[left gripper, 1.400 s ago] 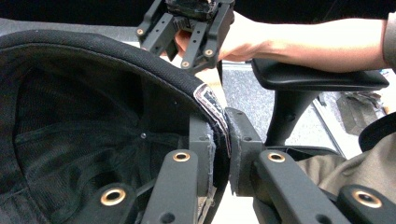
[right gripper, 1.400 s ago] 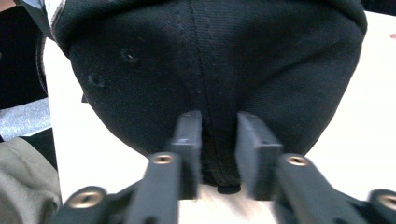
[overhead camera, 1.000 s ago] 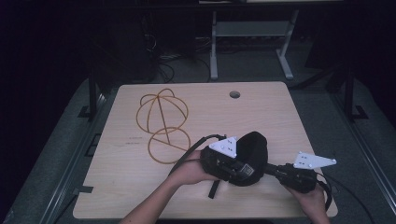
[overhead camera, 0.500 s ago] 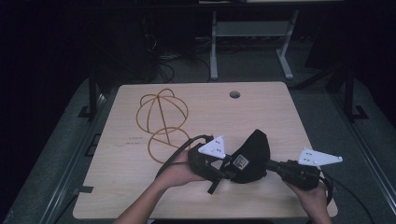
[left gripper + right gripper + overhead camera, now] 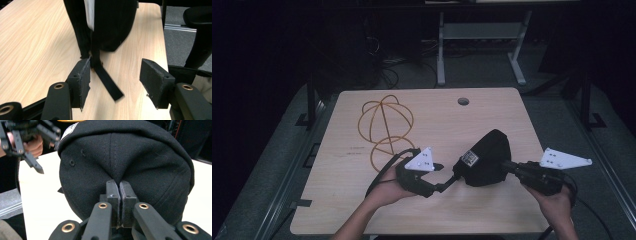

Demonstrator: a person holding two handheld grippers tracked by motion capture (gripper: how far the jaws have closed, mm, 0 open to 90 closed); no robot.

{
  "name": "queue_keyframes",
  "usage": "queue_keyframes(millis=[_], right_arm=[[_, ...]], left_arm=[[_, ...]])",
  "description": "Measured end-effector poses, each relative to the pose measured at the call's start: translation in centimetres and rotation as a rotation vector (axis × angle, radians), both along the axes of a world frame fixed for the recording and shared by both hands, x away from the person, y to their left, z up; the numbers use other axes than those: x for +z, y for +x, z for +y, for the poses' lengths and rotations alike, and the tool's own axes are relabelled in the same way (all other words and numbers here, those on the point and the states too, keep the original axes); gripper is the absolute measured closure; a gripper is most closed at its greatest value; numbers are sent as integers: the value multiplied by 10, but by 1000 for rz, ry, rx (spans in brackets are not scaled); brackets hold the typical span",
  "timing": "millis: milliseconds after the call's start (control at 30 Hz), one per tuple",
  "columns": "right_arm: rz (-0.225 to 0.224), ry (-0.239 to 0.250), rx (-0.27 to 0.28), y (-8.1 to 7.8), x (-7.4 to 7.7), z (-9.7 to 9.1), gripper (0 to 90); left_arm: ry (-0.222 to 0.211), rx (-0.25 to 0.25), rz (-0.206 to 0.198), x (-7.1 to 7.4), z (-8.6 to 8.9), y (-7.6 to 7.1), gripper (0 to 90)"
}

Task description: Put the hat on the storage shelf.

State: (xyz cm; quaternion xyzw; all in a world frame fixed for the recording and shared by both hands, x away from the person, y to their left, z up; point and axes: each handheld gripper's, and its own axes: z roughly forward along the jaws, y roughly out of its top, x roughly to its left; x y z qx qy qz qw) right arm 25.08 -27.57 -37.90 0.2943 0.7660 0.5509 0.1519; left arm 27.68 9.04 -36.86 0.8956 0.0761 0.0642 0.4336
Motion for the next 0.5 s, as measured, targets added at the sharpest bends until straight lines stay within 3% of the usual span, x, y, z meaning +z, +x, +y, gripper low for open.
queue_keyframes(millis=[167, 500], right_arm=[[-33, -23, -3, 2, 21, -1, 878], [-55, -43, 14, 9, 47, 5, 877]], left_arm=[[-3, 31, 9, -12, 14, -4, 397], [-5, 83, 22, -33, 38, -10, 391]])
